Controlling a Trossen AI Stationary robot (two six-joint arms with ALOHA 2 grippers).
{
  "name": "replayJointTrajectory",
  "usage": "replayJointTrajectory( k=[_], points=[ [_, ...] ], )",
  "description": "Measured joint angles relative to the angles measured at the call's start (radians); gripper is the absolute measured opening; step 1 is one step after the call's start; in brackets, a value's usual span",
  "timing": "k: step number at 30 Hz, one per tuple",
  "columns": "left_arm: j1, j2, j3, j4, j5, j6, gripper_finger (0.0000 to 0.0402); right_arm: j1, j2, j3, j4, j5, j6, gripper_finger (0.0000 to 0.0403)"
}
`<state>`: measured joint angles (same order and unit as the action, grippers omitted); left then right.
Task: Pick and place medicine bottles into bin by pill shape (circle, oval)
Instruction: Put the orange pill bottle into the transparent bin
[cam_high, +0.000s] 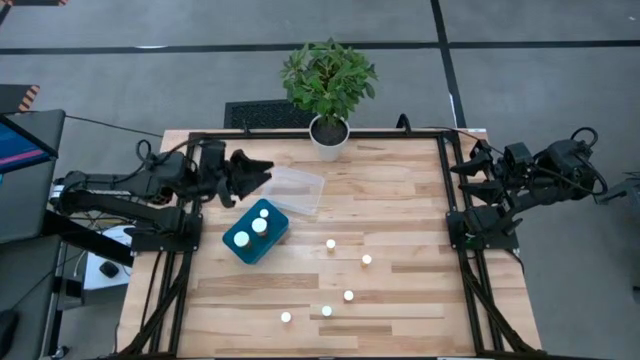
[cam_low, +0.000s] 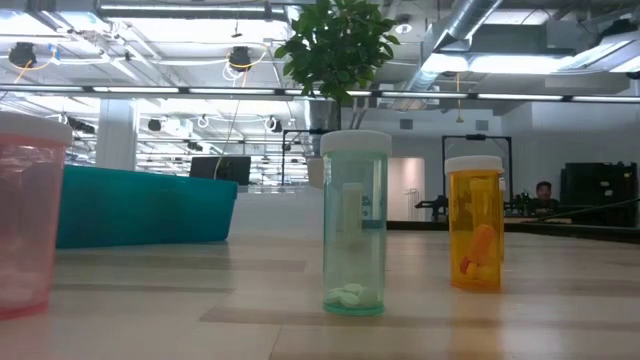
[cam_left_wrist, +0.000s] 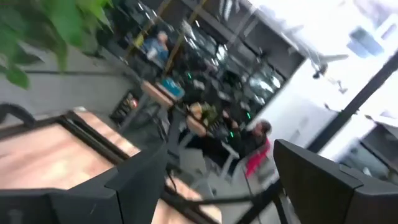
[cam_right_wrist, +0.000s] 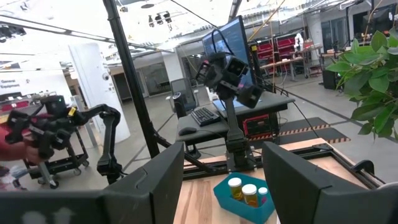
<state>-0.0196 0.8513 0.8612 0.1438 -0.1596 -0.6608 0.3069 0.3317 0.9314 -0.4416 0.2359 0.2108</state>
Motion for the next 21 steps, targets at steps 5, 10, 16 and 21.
replayJointTrajectory(
  k=[5, 10, 16, 21],
  points=[
    [-0.019, 0.014, 0.000, -0.035, 0.152, 0.007, 0.0288, 0.000, 0.000, 0.000, 0.000, 0.000, 0.000, 0.0226],
    [-0.068, 0.042, 0.000, -0.042, 0.191, -0.019, 0.0288, -0.002, 0.001, 0.000, 0.018, 0.010, -0.001, 0.0226],
    [-0.167, 0.099, 0.000, -0.045, 0.190, -0.075, 0.0288, -0.002, 0.001, 0.000, 0.028, 0.027, 0.018, 0.0226],
    [-0.266, 0.175, 0.000, -0.089, 0.152, -0.155, 0.0288, -0.001, 0.001, 0.000, 0.030, 0.027, 0.094, 0.0226]
  ],
)
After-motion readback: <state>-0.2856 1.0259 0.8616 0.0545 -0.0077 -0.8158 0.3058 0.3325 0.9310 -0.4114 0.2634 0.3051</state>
